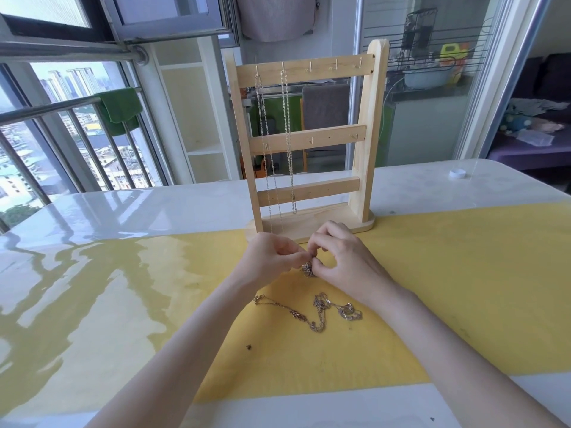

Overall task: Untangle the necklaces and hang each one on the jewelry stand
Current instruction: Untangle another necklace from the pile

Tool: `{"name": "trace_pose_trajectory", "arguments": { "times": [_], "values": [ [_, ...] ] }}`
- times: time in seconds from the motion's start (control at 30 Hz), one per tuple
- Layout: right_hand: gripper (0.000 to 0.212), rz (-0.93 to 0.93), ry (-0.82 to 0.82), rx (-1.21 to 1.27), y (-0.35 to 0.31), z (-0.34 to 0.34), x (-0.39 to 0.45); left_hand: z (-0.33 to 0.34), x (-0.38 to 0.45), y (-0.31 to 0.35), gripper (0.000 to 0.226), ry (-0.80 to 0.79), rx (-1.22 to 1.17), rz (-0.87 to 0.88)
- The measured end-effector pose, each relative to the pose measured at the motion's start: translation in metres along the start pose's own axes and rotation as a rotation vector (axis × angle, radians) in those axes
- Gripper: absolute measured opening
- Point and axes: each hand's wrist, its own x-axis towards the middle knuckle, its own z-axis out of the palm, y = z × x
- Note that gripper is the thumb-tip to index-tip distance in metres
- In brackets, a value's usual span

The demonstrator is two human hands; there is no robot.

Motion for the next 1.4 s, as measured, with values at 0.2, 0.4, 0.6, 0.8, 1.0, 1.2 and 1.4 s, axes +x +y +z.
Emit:
{"name": "trace_pose_trajectory", "arguments": {
  "times": [0.2,0.4,0.6,0.8,1.0,1.2,1.4],
  "values": [
    [0.004,0.038,0.039,0.091,-0.001,0.001,0.001,0.002,-0.001,-0.001,0.014,0.016,-0.175,-0.084],
    [0.006,0.016,0.182,0.039,0.001,0.004,0.003,0.006,0.002,-0.001,0.016,0.081,-0.275,-0.120],
    [0.006,0.009,0.187,0.037,0.002,0.004,0.004,0.009,0.002,0.001,0.023,0.126,-0.162,-0.055],
    [0.018,0.067,0.117,0.120,0.000,0.008,0.004,0.010,-0.003,0.001,0.015,0.232,0.313,0.195],
    [0.031,0.244,0.008,0.287,0.000,0.003,0.002,0.012,-0.001,-0.001,0.010,0.184,0.340,0.265],
    [0.021,0.427,-0.005,0.595,-0.005,-0.010,0.004,0.011,-0.001,0.002,0.010,0.147,0.346,0.400],
    [0.017,0.517,0.028,0.750,-0.005,-0.012,0.003,0.010,-0.001,0.007,0.018,0.119,0.114,0.301]
  ]
}}
